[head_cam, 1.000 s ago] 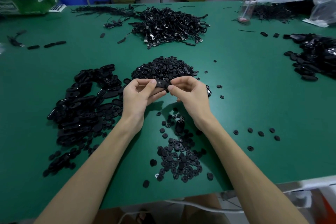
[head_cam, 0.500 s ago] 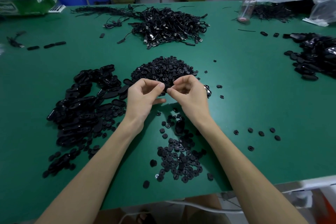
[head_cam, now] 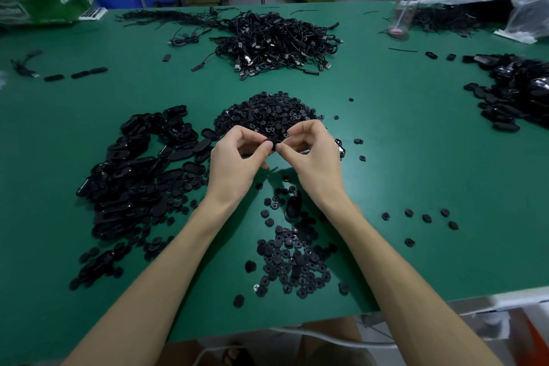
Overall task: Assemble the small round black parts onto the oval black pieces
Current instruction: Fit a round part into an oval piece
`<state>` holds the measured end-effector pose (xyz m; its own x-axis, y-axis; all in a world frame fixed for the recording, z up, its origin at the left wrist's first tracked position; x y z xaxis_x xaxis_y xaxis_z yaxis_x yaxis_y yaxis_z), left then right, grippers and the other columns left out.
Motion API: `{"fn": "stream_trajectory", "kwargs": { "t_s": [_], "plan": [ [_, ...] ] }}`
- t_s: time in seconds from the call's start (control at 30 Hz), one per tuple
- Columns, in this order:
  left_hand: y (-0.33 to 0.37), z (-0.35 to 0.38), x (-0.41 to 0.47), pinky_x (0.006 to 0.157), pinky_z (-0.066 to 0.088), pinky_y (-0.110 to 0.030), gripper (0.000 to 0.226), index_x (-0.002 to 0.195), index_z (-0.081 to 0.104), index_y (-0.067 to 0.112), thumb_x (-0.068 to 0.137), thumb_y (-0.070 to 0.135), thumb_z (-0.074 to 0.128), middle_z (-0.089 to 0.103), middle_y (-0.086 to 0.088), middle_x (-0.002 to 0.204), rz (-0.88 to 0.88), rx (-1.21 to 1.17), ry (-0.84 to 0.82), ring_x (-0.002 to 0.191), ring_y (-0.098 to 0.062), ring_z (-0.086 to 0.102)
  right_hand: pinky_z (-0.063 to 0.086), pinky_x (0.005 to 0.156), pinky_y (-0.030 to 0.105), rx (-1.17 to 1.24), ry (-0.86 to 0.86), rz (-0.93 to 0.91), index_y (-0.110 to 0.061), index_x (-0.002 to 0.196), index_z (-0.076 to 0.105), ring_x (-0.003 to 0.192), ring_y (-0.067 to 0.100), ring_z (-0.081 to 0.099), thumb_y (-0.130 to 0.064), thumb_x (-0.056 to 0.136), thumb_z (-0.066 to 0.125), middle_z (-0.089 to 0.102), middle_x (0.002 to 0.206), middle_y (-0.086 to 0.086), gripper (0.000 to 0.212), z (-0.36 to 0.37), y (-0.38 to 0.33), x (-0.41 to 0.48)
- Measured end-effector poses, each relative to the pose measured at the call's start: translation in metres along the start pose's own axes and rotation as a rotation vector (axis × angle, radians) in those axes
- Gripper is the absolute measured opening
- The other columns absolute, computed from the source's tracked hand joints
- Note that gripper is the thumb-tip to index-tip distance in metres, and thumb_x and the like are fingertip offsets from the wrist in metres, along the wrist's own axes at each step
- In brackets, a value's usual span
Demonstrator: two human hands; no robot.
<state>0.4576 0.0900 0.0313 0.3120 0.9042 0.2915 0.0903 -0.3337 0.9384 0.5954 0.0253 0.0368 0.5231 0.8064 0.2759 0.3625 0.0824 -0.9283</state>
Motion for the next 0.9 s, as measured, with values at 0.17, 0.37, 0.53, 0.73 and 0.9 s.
{"fn": "stream_trajectory", "kwargs": {
  "t_s": [0.17, 0.37, 0.53, 0.73, 0.9],
  "plan": [
    [0.0, -0.001, -0.001, 0.072, 0.062, -0.028, 0.012, 0.1, 0.066, 0.003, 0.092, 0.003, 0.075, 0.074, -0.012, 0.097, -0.08, -0.145, 0.002, 0.089, -0.021, 0.076, 0.048, 0.071, 0.013, 0.001, 0.03, -0.013, -0.022, 0.099, 0.06, 0.081, 0.001, 0.067, -0.016, 0.087, 0.08, 0.07, 0.081, -0.01, 0.024, -0.0015, -0.0013, -0.0006],
    [-0.0008, -0.0011, -0.0003, 0.076, 0.063, -0.03, 0.018, 0.109, 0.075, 0.01, 0.093, 0.002, 0.073, 0.077, -0.006, 0.098, 0.006, -0.048, -0.023, 0.091, -0.016, 0.076, 0.048, 0.069, 0.012, -0.101, -0.005, -0.083, -0.02, 0.091, 0.071, 0.075, 0.0, 0.062, -0.01, 0.088, 0.076, 0.07, 0.08, -0.013, 0.012, 0.0025, -0.0023, -0.0009],
    [-0.003, -0.0004, -0.0001, 0.078, 0.063, -0.032, 0.016, 0.106, 0.077, 0.011, 0.093, 0.003, 0.074, 0.077, -0.001, 0.097, 0.018, 0.012, -0.006, 0.091, -0.013, 0.076, 0.05, 0.071, 0.012, -0.191, -0.042, -0.11, -0.017, 0.093, 0.078, 0.077, 0.004, 0.064, -0.009, 0.09, 0.073, 0.073, 0.084, -0.01, 0.009, 0.002, -0.0014, 0.0],
    [-0.0002, -0.0007, -0.0006, 0.081, 0.063, -0.033, 0.016, 0.106, 0.077, 0.011, 0.092, 0.005, 0.076, 0.078, 0.002, 0.095, 0.04, 0.064, -0.01, 0.088, -0.011, 0.076, 0.051, 0.075, 0.02, -0.224, -0.01, -0.171, -0.014, 0.095, 0.076, 0.079, 0.011, 0.064, -0.007, 0.091, 0.071, 0.073, 0.089, -0.004, 0.009, 0.0001, -0.0036, -0.0021],
    [0.0034, -0.0005, -0.0024, 0.085, 0.061, -0.028, 0.016, 0.106, 0.077, 0.013, 0.092, 0.006, 0.076, 0.078, 0.006, 0.095, 0.066, 0.097, 0.003, 0.089, -0.009, 0.075, 0.051, 0.074, 0.015, -0.172, -0.002, -0.135, -0.016, 0.094, 0.075, 0.08, 0.008, 0.064, -0.008, 0.092, 0.072, 0.073, 0.086, -0.01, 0.008, 0.0, -0.0039, -0.0018]
  ]
}}
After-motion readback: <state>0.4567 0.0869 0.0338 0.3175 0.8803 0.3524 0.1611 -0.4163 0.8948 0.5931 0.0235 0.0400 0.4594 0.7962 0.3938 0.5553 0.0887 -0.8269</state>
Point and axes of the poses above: each hand's wrist, its own x-axis towards the middle knuckle, its own z-axis out of the palm, y = z × x, the point moved 1 cm from there along x, towards the middle knuckle
